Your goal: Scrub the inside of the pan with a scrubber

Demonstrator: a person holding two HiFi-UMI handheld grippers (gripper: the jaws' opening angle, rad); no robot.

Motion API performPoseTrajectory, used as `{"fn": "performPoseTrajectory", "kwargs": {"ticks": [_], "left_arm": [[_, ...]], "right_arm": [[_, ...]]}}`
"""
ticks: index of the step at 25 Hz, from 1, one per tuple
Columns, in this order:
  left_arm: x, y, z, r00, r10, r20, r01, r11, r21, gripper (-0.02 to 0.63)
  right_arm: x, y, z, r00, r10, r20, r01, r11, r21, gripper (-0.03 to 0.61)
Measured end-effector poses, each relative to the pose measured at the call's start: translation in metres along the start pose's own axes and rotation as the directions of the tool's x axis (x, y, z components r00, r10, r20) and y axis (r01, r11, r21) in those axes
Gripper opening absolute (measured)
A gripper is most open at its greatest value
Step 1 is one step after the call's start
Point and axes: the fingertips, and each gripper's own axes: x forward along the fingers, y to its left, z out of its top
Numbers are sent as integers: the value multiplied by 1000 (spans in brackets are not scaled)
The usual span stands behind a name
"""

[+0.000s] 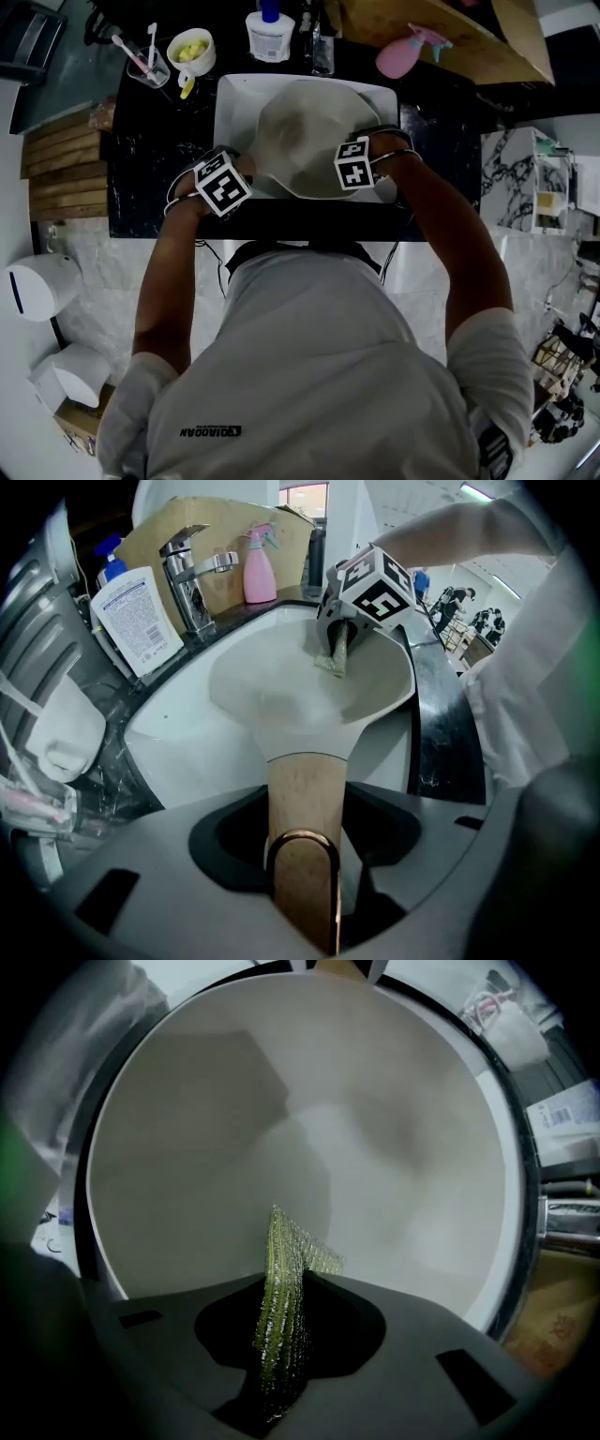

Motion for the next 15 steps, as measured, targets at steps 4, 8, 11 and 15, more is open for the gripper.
{"fn": "performPoseTrajectory", "kwargs": {"ticks": [4,8,11,15], "left_arm": [[0,0,-1,1000,1,0,-1,1000,-2,233],[0,0,0,1000,1,1,-1,1000,0,233],[0,0,-1,1000,1,0,-1,1000,-1,233],[1,0,0,1000,1,1,-1,1000,-1,233]], "right_arm": [[-6,13,13,993,103,65,-107,991,75,84],[-12,23,23,973,196,124,-214,964,156,84],[-14,28,24,961,243,128,-267,939,218,84],[-21,37,33,930,309,197,-359,879,313,85]]}}
